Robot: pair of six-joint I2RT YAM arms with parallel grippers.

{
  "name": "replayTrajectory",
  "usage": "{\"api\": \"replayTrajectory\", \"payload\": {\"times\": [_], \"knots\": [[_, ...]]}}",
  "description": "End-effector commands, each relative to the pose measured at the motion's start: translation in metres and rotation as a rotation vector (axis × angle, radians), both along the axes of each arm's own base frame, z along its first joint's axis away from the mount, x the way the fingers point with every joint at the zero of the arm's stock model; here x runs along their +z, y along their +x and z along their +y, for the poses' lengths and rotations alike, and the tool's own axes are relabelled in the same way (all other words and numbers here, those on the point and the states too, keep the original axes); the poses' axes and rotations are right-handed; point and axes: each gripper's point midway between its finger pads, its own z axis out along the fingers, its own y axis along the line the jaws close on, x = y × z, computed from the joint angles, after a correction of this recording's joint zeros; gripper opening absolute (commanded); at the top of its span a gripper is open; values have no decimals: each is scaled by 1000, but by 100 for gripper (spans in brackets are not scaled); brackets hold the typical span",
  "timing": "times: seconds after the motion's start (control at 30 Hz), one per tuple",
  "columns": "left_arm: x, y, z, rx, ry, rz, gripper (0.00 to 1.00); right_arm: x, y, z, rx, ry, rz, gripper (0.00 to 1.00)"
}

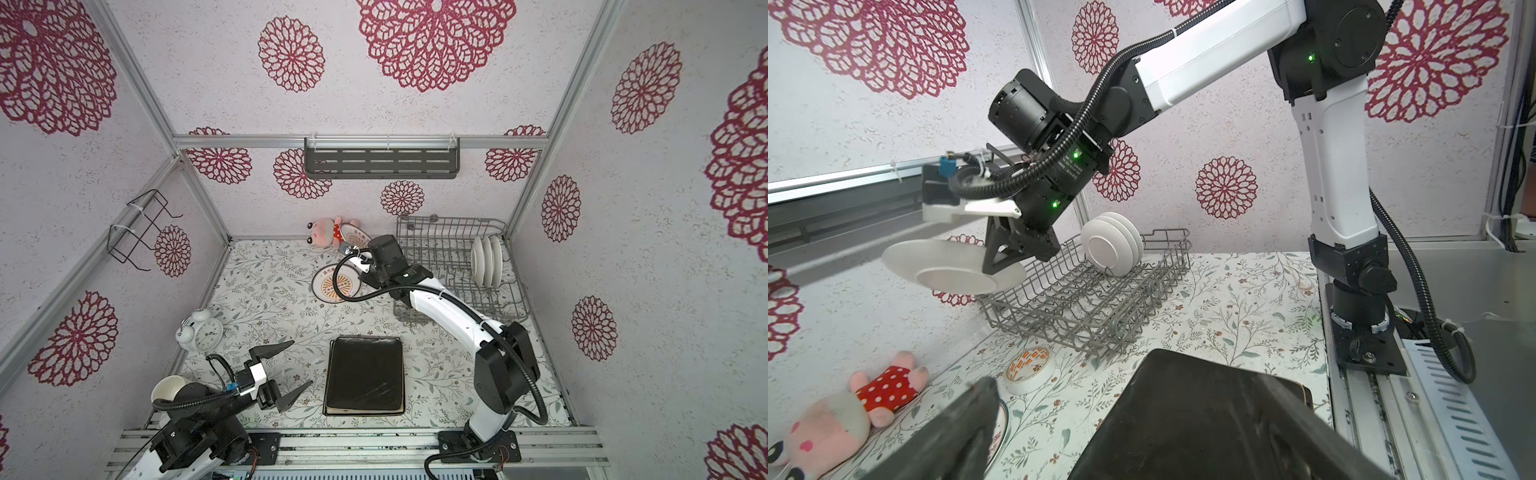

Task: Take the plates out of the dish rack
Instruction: 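Lift the plate out of the rack and carry it toward the sunburst plate, then lower the plate onto the sunburst plate stack and open the right gripper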

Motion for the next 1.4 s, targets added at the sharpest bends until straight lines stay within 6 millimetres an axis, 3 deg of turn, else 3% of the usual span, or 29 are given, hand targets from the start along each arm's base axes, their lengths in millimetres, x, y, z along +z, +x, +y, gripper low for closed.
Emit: {"api": "replayTrajectory", "payload": {"times": [0.0, 0.23, 0.37, 0.9, 1.37], "knots": [[1, -1, 3, 7, 2, -30, 97, 7, 9, 15, 3, -138, -179, 0], [-1, 0, 2, 4, 15, -26, 97, -52, 15, 37, 45, -382, -235, 0], [-2, 1, 2, 9, 18, -23, 97, -71, 18, 48, 66, -454, -297, 0], [-4, 5, 2, 24, 24, -14, 97, -116, 17, 88, 178, -575, -450, 0], [-1, 4, 4, 23, 11, -23, 97, -137, 16, 101, 209, -602, -454, 0]]}}
